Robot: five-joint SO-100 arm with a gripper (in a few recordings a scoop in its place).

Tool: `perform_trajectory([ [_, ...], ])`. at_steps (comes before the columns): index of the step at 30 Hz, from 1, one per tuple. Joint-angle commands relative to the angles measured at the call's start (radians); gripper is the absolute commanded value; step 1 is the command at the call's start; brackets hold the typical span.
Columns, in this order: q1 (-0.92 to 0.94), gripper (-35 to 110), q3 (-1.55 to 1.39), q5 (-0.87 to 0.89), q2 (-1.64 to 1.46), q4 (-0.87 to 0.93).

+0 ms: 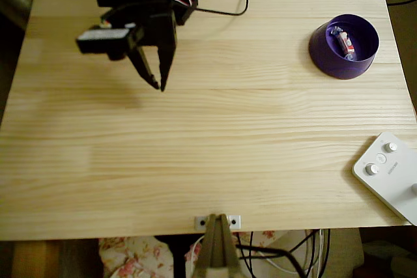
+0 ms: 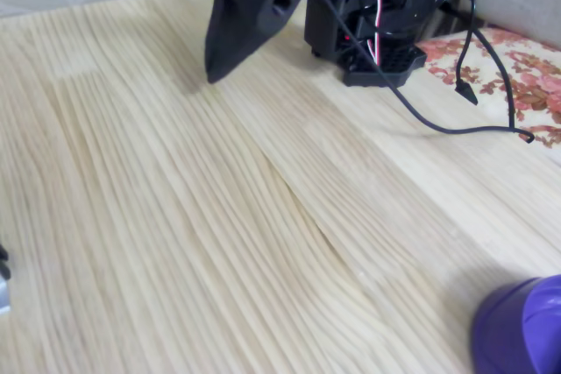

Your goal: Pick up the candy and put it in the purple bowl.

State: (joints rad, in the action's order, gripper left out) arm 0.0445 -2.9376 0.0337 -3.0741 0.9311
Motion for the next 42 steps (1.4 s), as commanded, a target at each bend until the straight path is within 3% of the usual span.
perform_trajectory([
  [1, 0.023, -1, -0.046, 0.003, -0.077, -0.031],
  [10, 0.023, -1, -0.094, 0.012, -0.224, 0.055],
  [42, 0.018, -1, -0.095, 0.009, -0.224, 0.055],
])
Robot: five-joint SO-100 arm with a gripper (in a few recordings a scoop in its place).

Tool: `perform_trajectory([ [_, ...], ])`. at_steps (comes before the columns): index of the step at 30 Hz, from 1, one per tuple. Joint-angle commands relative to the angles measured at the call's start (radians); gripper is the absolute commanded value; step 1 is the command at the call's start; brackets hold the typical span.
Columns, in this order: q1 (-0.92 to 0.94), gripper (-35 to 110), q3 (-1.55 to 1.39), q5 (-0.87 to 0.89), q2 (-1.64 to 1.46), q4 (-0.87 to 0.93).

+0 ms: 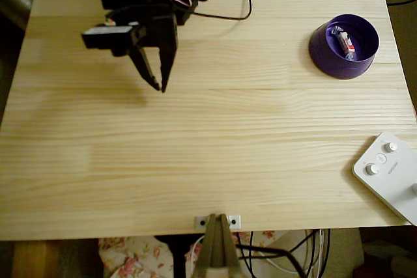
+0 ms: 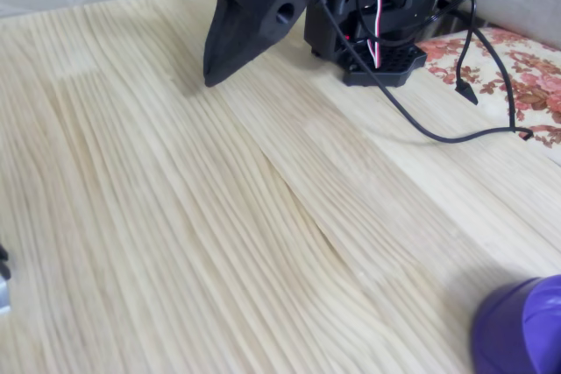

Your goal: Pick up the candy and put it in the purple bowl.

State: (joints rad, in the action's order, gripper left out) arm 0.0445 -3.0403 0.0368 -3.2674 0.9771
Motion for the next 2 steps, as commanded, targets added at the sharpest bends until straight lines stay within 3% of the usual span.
perform_trajectory([
  [1, 0.018, -1, 0.008, 0.006, -0.031, 0.009],
  [2, 0.018, -1, 0.008, 0.006, -0.031, 0.009],
])
